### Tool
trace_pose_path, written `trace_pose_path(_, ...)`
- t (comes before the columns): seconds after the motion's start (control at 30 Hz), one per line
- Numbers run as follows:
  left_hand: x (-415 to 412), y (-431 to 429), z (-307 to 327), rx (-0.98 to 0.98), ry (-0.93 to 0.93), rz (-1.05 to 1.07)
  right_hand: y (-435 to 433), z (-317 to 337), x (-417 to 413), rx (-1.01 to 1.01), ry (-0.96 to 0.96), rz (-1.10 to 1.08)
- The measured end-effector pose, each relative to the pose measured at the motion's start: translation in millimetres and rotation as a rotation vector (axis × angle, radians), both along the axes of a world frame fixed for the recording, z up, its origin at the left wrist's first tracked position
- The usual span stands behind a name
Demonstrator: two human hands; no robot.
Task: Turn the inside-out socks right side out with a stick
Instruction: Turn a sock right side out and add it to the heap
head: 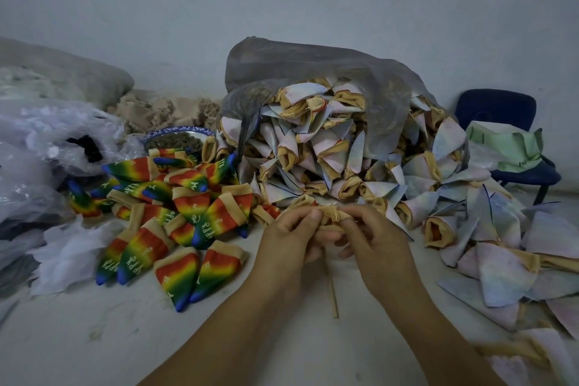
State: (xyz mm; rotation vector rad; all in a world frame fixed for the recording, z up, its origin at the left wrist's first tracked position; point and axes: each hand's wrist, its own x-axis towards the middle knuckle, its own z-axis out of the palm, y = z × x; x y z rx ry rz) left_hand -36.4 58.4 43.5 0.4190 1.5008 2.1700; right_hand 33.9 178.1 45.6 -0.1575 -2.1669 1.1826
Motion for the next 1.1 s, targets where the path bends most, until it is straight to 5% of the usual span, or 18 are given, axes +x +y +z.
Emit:
trace_pose_path(0.13,-3.6,0.9,2.6,0.245,-0.373,-0.122,0.7,-0.9,-1.3,-0.213,-0.011,0.025)
trace_pose_path(0.33,-0.9,1.2,2.2,0.159,-0.303,-0.289,-4.3,0.6,-1.2,-0.589,-0.129,0.202)
trace_pose_path(0.53,7.9,4.6,0.0,-0.148,0.1,-0.222,-0.8,-2.3,-3.0,-0.642,-0.16,0.132)
trace_pose_path(0.67,7.8,7.6,-5.3,-0.182,0.239,-0.088,-1.9,-5.4,-7.1,-0.633,-0.158,0.07)
trace_pose_path(0.93,7.3,8.6,-5.5,-0.356,0.906,0.2,-7.1,-8.7,-8.0,-0.347,-0.126,-0.078)
trace_pose_path(1.0,6.3,9.2,-7.7,-0.354,0.832,0.191,-8.8,-8.8,-7.7,-0.208,-0.138,-0.125)
trace_pose_path(1.1,8.7,10.2,-6.2,-0.251,0.357,0.04,-12.1,-8.2,-8.2,-0.085,-0.115,-0.189)
